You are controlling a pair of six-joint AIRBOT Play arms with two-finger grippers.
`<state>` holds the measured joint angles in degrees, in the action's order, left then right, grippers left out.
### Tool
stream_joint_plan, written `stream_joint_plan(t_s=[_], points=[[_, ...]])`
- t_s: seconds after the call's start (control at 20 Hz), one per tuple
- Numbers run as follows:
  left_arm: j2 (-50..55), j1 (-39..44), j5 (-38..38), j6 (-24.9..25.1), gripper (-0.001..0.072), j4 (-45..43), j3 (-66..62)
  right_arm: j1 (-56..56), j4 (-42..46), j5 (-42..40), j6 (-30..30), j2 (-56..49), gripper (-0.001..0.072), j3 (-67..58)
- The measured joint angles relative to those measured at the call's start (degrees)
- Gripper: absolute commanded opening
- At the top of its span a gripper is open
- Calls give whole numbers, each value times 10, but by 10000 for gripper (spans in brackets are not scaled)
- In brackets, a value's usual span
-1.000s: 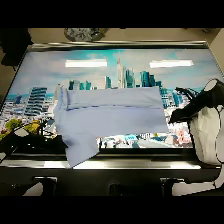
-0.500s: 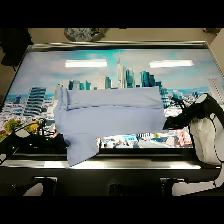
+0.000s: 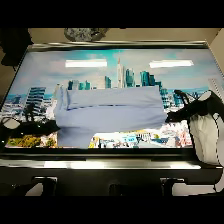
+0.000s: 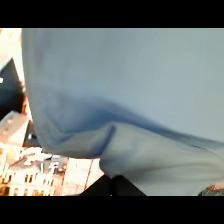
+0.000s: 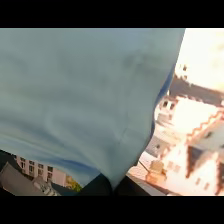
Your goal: Fold the shirts.
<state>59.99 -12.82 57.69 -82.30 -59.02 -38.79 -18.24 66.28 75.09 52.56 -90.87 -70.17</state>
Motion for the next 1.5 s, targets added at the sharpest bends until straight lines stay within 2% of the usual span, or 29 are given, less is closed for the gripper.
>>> stream_joint_plan(t_s=[0.25, 0.45, 0.65, 0.7, 0.75, 0.8, 0.85, 0.9, 0.95, 1.15, 1.4, 1.45, 1.5], points=[[47, 0, -27, -1, 24, 8, -153, 42, -10, -50, 4, -12, 45, -109], [182, 0, -37, -2, 24, 18, -289, 80, -11, -129, 55, -93, 45, -219], [315, 2, -38, -6, 26, 48, -400, 92, -11, -164, 112, -178, 49, -294], [340, 4, -36, -7, 32, 52, -415, 94, -11, -168, 122, -195, 78, -303], [360, 6, -33, -7, 98, 56, -425, 95, -12, -170, 128, -208, 184, -308], [375, 8, -28, -7, 309, 59, -433, 96, -15, -173, 132, -217, 363, -313], [386, 8, -20, -7, 486, 61, -439, 96, -19, -174, 132, -222, 551, -316], [392, 7, -12, -9, 499, 64, -445, 95, -23, -173, 127, -222, 628, -319], [394, 3, -1, -8, 499, 66, -449, 93, -26, -170, 116, -219, 672, -321], [373, -15, 42, -3, 497, 69, -459, 64, -24, -147, 98, -211, 690, -324], [306, 0, 70, 12, 496, 70, -462, 46, -96, -108, 108, -245, 688, -325], [292, 8, 75, 14, 496, 70, -462, 47, -113, -106, 114, -252, 684, -325], [278, 17, 82, 17, 496, 70, -462, 49, -124, -107, 124, -256, 636, -326]])
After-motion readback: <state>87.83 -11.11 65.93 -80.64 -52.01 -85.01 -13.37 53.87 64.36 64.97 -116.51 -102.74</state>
